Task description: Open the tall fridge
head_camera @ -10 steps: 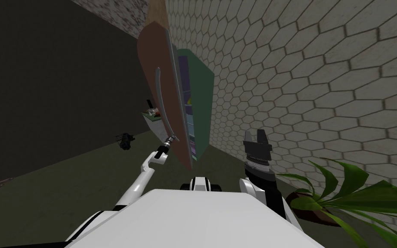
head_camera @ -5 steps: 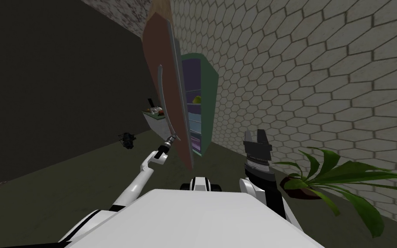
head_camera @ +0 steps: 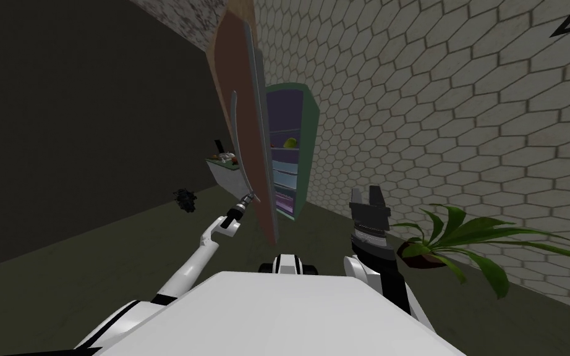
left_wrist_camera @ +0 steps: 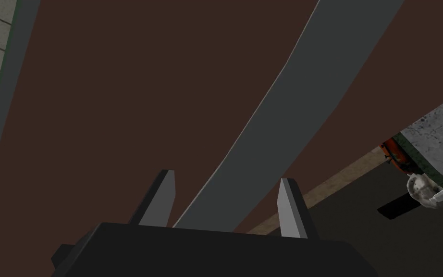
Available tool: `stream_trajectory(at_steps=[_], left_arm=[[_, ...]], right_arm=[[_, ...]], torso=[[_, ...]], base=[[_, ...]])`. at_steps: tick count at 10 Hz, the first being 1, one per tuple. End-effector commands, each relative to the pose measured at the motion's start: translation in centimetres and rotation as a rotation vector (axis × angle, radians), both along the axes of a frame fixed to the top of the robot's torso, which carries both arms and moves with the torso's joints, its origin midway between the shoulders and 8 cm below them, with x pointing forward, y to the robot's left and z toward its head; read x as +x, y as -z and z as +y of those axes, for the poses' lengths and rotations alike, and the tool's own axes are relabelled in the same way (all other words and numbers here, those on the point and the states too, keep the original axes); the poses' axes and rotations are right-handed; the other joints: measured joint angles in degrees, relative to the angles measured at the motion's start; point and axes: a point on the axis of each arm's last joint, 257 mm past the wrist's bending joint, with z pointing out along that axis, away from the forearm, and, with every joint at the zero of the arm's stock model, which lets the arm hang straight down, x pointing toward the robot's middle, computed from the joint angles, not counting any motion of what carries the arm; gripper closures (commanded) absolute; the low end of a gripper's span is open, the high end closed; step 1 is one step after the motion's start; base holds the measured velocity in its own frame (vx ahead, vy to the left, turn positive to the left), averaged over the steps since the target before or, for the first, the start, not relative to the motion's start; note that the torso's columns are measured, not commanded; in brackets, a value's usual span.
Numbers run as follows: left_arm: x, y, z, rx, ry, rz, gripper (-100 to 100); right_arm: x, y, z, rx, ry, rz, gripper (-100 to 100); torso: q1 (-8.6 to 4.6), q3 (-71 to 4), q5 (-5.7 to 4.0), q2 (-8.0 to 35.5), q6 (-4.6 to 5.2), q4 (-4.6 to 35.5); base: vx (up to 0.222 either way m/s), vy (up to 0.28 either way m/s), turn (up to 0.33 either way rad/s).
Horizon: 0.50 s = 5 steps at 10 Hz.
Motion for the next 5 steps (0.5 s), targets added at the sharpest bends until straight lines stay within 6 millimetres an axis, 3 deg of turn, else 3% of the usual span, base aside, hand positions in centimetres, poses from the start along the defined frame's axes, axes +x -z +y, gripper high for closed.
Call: stream_trajectory(at_steps=[1, 4, 5], left_arm=[[-0.7, -0.2, -1.8, 0.003, 0.053, -0.005, 100], [-1.1, -0.3, -2.7, 0.004, 0.08, -0.007, 100], [-1.5, -0.3, -3.5, 0.004, 0.107, -0.007, 100]], right_arm=[[0.0, 0.0, 0.0, 0.0, 0.0, 0.0, 0], [0.0, 0.0, 0.0, -0.001, 0.0, 0.0, 0], [0.0, 0.0, 0.0, 0.0, 0.0, 0.0, 0]], torso=[[0.53, -0.1, 0.01, -0.1, 0.05, 0.1], [1.33, 0.0, 0.18, -0.1, -0.17, 0.3], [0.83, -0.2, 0.08, -0.3, -0.13, 0.2]], base=[[-0.074, 0.327, -0.142], [-0.092, 0.322, -0.067], [-0.063, 0.298, -0.052]])
